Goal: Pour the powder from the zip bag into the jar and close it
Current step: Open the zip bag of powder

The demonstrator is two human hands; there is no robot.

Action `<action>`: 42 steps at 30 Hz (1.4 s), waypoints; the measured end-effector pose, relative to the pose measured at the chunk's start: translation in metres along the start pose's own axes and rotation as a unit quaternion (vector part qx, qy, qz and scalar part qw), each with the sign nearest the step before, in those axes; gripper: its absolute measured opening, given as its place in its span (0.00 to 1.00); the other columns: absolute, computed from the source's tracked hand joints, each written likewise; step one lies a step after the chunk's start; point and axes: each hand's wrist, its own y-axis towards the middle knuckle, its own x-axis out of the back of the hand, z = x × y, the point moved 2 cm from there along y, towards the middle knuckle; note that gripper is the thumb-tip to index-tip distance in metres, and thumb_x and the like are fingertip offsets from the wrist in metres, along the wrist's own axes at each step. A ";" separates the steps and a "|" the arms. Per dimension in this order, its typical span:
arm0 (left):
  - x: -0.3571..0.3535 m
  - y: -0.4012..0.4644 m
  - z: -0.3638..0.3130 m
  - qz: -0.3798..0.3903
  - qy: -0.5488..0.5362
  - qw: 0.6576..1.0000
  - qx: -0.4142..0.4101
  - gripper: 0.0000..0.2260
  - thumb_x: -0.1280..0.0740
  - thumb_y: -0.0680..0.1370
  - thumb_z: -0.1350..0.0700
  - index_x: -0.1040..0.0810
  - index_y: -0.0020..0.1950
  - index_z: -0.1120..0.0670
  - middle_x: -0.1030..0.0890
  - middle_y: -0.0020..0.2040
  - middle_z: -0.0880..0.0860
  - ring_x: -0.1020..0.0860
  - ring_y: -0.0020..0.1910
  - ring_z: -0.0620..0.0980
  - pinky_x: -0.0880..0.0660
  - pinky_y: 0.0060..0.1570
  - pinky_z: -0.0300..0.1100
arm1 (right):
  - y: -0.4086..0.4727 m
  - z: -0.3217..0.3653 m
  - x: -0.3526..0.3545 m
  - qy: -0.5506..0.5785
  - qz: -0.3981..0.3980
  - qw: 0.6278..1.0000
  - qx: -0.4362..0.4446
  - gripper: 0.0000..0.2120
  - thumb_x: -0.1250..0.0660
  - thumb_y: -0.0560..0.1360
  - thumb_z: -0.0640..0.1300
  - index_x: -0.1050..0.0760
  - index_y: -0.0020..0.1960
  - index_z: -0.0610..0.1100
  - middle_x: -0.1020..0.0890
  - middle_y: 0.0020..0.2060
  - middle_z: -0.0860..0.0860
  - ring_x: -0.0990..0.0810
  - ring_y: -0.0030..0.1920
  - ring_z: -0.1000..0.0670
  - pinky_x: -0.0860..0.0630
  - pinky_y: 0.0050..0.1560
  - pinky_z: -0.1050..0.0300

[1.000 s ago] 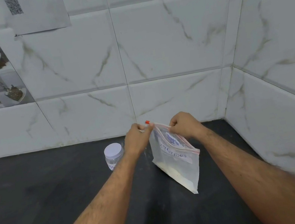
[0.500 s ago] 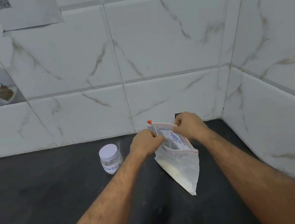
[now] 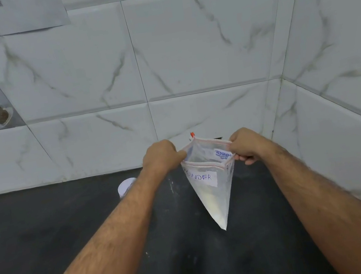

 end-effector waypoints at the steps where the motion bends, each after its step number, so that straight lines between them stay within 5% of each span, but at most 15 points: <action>1: 0.001 0.003 -0.006 -0.003 -0.006 1.000 -0.006 0.09 0.34 0.71 0.52 0.25 0.34 0.56 0.25 0.31 0.53 0.27 0.34 0.54 0.31 0.33 0.41 | 0.001 0.001 0.002 0.018 -0.007 1.000 0.006 0.09 0.39 0.73 0.34 0.19 0.43 0.39 0.19 0.30 0.45 0.25 0.25 0.49 0.24 0.26 0.61; 9: 0.000 0.025 -0.046 -0.007 -0.042 0.999 -0.026 0.11 0.34 0.73 0.50 0.26 0.36 0.56 0.26 0.32 0.51 0.26 0.37 0.54 0.33 0.33 0.41 | 0.005 0.004 0.019 0.043 -0.119 0.991 0.053 0.08 0.37 0.72 0.38 0.20 0.45 0.47 0.17 0.36 0.49 0.18 0.35 0.47 0.21 0.33 0.56; 14: -0.046 0.021 -0.040 0.042 -0.016 0.999 -0.011 0.09 0.35 0.74 0.51 0.20 0.46 0.56 0.16 0.48 0.56 0.19 0.47 0.56 0.28 0.40 0.42 | 0.003 -0.014 -0.019 -0.085 -0.100 0.991 0.042 0.11 0.36 0.74 0.39 0.18 0.52 0.49 0.15 0.48 0.49 0.22 0.43 0.46 0.28 0.41 0.57; 22: -0.034 0.036 -0.052 -0.030 -0.048 0.998 -0.019 0.12 0.35 0.73 0.48 0.27 0.33 0.53 0.26 0.31 0.48 0.25 0.37 0.53 0.31 0.37 0.41 | 0.012 -0.010 0.009 -0.018 -0.184 0.982 0.047 0.17 0.39 0.73 0.37 0.17 0.55 0.50 0.14 0.48 0.48 0.21 0.43 0.45 0.28 0.41 0.57; 27: -0.057 0.039 -0.037 0.021 -0.017 1.000 0.012 0.14 0.35 0.75 0.48 0.30 0.32 0.52 0.26 0.33 0.49 0.25 0.37 0.52 0.30 0.35 0.41 | 0.010 -0.013 -0.015 -0.088 -0.122 0.988 0.026 0.13 0.36 0.76 0.38 0.18 0.55 0.48 0.15 0.49 0.48 0.24 0.42 0.47 0.31 0.38 0.59; 33: -0.065 0.031 -0.031 0.018 -0.031 0.999 -0.004 0.18 0.37 0.77 0.40 0.20 0.45 0.54 0.19 0.41 0.50 0.22 0.41 0.51 0.28 0.37 0.41 | 0.008 -0.016 -0.025 -0.086 -0.117 0.989 0.023 0.09 0.33 0.77 0.48 0.19 0.55 0.49 0.15 0.48 0.51 0.21 0.39 0.50 0.34 0.31 0.62; 42: -0.063 0.018 -0.021 0.016 -0.088 0.996 -0.031 0.18 0.41 0.79 0.36 0.24 0.46 0.49 0.19 0.42 0.47 0.19 0.45 0.51 0.23 0.43 0.44 | -0.007 0.006 -0.026 -0.064 -0.194 0.977 0.054 0.23 0.35 0.79 0.57 0.26 0.69 0.46 0.18 0.59 0.46 0.18 0.55 0.45 0.24 0.46 0.54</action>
